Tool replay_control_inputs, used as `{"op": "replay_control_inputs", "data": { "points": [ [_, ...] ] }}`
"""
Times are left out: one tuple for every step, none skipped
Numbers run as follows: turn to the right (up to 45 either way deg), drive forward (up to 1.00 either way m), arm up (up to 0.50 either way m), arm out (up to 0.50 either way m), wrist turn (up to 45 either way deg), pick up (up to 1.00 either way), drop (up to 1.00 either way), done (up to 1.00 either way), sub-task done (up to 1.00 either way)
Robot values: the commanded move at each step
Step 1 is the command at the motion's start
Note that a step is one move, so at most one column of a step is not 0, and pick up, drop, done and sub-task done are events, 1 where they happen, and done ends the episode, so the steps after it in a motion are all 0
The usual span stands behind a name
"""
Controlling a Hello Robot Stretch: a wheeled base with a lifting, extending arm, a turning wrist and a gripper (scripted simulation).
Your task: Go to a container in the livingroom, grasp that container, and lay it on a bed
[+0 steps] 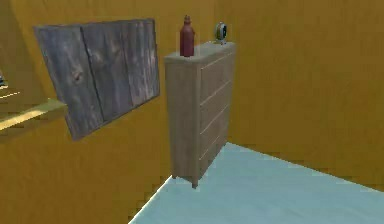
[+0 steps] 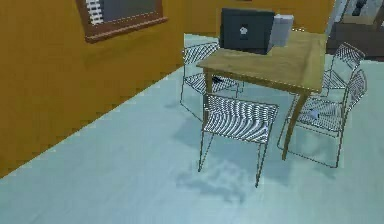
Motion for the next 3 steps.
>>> {"op": "replay_control_inputs", "data": {
  "points": [
    [45.0,0.00,0.00,0.00,0.0,0.00,0.00,0.00,0.00],
    [45.0,0.00,0.00,0.00,0.0,0.00,0.00,0.00,0.00],
    [45.0,0.00,0.00,0.00,0.0,0.00,0.00,0.00,0.00]
  ]
}}
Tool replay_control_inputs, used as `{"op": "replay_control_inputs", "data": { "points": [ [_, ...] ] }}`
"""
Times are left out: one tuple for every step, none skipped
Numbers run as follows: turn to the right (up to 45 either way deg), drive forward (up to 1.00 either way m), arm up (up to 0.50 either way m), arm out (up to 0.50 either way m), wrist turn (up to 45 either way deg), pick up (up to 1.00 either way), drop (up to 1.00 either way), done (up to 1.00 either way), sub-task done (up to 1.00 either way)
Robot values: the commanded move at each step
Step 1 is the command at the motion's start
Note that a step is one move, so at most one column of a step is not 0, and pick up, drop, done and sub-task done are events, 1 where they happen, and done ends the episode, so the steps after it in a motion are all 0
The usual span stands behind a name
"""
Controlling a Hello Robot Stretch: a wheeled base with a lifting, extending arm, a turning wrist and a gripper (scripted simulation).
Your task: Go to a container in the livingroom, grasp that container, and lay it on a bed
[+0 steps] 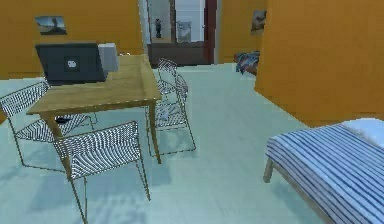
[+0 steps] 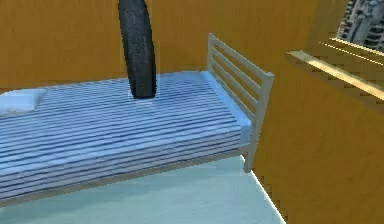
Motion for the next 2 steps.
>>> {"op": "replay_control_inputs", "data": {
  "points": [
    [12.0,0.00,0.00,0.00,0.0,0.00,0.00,0.00,0.00],
    [0.0,1.00,0.00,0.00,0.0,0.00,0.00,0.00,0.00]
  ]
}}
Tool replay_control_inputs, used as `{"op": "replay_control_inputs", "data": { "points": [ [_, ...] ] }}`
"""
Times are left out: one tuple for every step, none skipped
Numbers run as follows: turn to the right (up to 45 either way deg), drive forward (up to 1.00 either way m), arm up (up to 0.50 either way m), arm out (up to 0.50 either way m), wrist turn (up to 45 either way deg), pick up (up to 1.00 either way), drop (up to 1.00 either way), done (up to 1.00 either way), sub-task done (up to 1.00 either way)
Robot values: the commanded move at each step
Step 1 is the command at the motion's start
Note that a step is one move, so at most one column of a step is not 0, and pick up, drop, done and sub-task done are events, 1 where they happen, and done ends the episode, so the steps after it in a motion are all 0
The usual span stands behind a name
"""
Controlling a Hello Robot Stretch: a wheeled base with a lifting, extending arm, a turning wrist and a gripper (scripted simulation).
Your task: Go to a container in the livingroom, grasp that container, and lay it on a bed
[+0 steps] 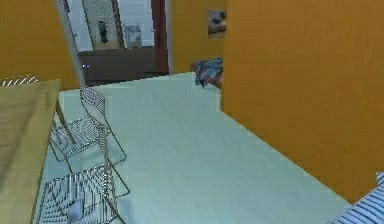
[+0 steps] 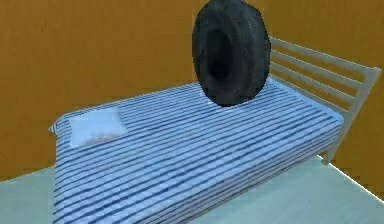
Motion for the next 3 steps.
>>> {"op": "replay_control_inputs", "data": {
  "points": [
    [0.0,0.85,0.00,0.00,0.0,0.00,0.00,0.00,0.00],
    [-18.0,0.00,0.00,0.00,0.0,0.00,0.00,0.00,0.00],
    [0.0,1.00,0.00,0.00,0.0,0.00,0.00,0.00,0.00]
  ]
}}
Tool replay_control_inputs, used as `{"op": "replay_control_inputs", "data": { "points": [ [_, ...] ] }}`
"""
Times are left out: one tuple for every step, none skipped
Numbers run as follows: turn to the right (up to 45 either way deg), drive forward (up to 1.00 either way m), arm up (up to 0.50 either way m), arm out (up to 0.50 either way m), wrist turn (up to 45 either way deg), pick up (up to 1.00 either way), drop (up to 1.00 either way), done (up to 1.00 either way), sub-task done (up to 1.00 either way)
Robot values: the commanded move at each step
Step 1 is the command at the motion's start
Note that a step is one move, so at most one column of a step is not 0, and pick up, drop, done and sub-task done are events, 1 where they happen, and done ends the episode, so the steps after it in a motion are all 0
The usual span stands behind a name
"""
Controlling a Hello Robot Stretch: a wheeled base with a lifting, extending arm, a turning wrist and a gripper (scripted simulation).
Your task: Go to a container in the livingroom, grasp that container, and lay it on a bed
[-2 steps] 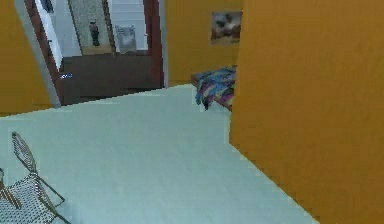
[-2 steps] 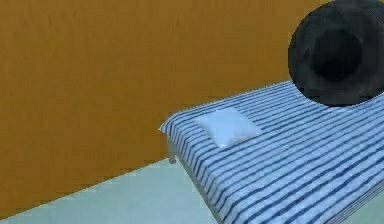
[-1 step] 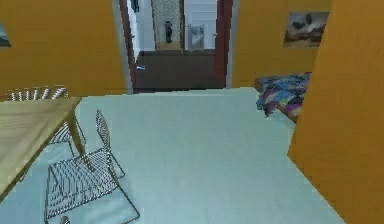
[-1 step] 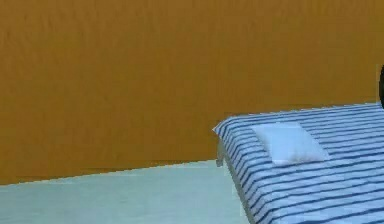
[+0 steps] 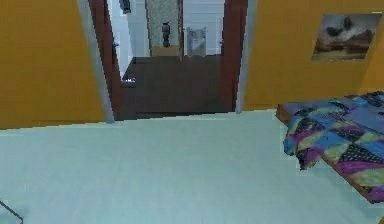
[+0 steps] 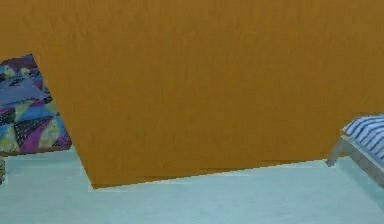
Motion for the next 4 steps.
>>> {"op": "replay_control_inputs", "data": {
  "points": [
    [0.0,1.00,0.00,0.00,0.0,0.00,0.00,0.00,0.00],
    [0.0,1.00,0.00,0.00,0.0,0.00,0.00,0.00,0.00],
    [-3.0,0.00,0.00,0.00,0.0,0.00,0.00,0.00,0.00],
    [0.0,1.00,0.00,0.00,0.0,0.00,0.00,0.00,0.00]
  ]
}}
